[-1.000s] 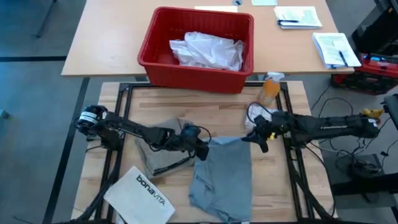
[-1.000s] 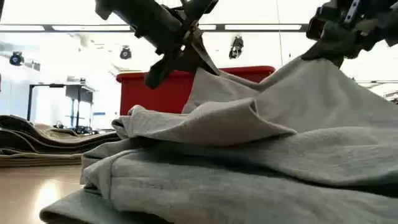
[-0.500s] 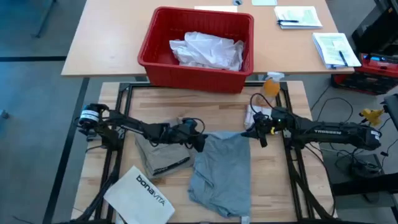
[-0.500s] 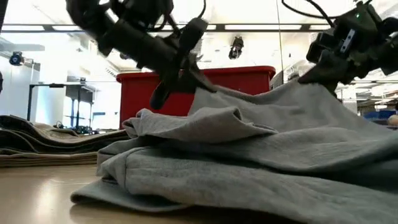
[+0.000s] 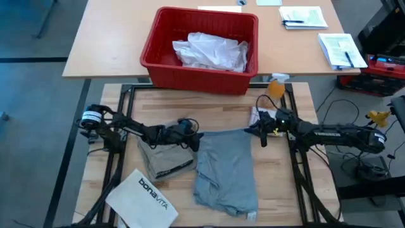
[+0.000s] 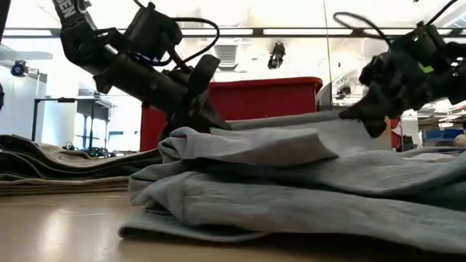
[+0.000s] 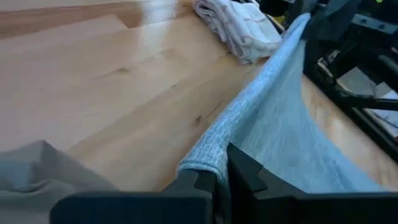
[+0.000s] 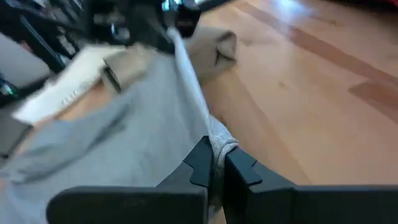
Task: Fold laundry
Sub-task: Fold the gray shirt
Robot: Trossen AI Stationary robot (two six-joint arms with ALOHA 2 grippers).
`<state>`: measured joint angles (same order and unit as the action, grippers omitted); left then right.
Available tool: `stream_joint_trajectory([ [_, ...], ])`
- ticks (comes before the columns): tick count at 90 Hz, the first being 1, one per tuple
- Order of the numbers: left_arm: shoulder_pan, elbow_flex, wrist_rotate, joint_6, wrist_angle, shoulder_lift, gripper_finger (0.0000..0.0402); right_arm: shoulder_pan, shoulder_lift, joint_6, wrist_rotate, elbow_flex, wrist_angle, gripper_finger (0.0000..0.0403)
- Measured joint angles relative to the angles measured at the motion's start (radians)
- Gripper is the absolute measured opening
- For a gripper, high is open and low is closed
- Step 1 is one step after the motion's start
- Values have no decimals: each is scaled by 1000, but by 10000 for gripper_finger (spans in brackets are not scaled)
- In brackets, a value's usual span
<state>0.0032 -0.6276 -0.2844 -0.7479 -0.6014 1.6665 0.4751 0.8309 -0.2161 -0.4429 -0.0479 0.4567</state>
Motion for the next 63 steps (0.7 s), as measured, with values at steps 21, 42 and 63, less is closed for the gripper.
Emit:
stream_joint_trajectory([
  [21, 35, 2, 0, 40, 9, 1, 0, 2, 160, 16, 26, -1, 99, 0],
  [42, 40, 3, -21, 82, -1, 60, 0, 4, 352, 31, 58, -20, 240, 0],
  [63, 43, -8, -25, 82, -105, 166, 0, 15, 552, 51, 62, -82, 307, 0],
])
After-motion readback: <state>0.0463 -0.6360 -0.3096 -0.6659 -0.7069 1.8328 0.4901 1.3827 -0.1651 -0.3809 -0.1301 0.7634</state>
